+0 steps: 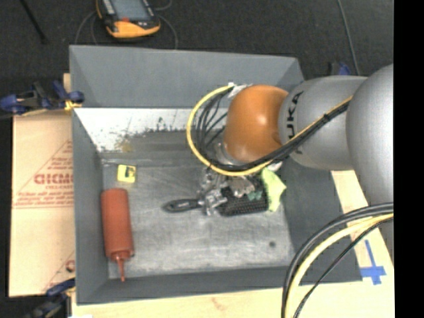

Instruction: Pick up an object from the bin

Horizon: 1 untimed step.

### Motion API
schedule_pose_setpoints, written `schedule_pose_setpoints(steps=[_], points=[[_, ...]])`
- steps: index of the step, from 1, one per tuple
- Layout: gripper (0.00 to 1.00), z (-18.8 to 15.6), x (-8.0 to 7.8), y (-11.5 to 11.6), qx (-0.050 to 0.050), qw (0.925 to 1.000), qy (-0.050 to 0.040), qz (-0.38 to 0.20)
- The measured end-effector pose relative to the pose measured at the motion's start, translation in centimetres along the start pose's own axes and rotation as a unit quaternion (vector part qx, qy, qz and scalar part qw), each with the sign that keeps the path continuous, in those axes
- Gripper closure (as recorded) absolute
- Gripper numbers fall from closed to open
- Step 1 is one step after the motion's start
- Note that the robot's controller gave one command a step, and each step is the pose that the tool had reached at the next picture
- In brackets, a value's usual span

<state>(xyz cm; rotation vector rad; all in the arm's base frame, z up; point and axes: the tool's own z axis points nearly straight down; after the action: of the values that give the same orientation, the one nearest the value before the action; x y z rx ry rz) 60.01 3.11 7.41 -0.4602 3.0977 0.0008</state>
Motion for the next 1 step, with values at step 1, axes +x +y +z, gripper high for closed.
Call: schedule_pose_setpoints(steps=[1], points=[[1.0, -1.55, 0.14, -0.09, -0.001, 1.0, 0.0036, 0.004]])
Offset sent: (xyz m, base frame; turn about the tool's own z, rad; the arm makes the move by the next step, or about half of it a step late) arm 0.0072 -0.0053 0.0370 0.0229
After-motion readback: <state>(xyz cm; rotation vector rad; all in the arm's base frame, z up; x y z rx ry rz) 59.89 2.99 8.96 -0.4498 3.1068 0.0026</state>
